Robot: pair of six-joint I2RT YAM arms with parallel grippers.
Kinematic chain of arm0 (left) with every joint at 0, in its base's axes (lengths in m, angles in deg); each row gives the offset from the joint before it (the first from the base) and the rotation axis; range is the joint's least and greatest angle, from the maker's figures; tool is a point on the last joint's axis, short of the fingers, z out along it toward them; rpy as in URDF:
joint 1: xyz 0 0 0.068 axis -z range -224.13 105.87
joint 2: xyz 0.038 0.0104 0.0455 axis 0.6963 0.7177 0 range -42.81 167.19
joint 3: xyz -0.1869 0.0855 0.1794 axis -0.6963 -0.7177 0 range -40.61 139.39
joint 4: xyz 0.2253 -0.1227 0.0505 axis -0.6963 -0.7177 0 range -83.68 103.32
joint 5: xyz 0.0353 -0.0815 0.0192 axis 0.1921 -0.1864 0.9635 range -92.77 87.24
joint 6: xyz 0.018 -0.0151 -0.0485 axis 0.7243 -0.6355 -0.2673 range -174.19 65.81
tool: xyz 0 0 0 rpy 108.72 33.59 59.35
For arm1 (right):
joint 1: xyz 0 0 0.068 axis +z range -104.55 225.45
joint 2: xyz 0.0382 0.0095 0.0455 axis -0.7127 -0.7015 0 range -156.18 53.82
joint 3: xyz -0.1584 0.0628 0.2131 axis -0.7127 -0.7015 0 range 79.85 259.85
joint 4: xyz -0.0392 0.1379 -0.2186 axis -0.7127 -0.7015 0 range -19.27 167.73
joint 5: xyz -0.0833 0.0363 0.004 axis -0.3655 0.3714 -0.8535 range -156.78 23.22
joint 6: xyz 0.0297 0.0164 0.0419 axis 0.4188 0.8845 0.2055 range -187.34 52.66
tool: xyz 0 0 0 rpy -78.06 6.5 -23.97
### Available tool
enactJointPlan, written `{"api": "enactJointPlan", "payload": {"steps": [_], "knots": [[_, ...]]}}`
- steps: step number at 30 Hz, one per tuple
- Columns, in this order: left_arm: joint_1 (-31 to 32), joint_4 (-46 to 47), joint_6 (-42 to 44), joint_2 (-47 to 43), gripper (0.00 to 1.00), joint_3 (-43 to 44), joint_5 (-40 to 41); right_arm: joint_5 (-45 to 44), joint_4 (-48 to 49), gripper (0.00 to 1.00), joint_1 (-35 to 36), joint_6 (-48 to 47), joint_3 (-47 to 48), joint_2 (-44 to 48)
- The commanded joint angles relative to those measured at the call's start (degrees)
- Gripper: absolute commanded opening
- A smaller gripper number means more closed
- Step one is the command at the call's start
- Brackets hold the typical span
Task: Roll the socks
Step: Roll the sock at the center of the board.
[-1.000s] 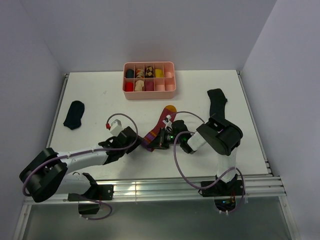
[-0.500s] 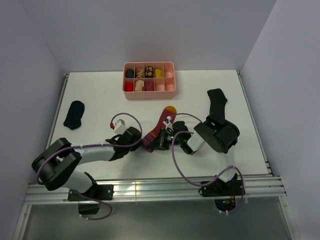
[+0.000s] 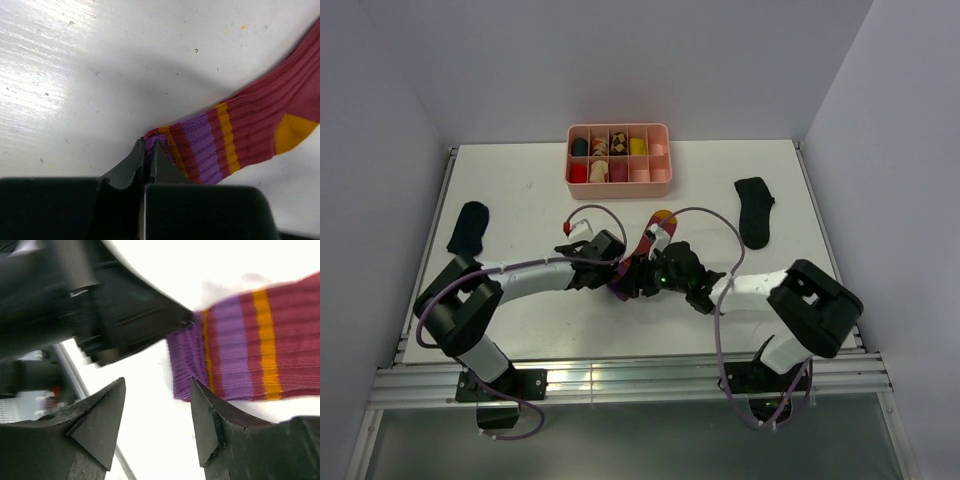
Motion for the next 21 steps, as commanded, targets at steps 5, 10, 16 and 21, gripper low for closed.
{"api": "enactJointPlan", "payload": {"steps": [5,10,16,21], "knots": [[0.08,-10.08,6.71,4.82,0.00,7.76,-1.21,-28.00,-6.75,0.62,11.62,-20.07,-2.93,10.12],[-0.01,-10.70,8.73,6.05,0.00,9.08,-2.79,-34.51,-4.83,0.61,16.36,-24.21,-1.96,7.32],[0.08,-11.49,10.22,7.11,0.00,10.49,-4.03,-46.72,-3.85,0.58,24.27,-30.53,1.55,0.56],[-0.01,-12.27,10.93,7.73,0.01,11.28,-4.64,-52.34,-3.06,0.58,27.79,-33.79,3.92,-2.44]]}}
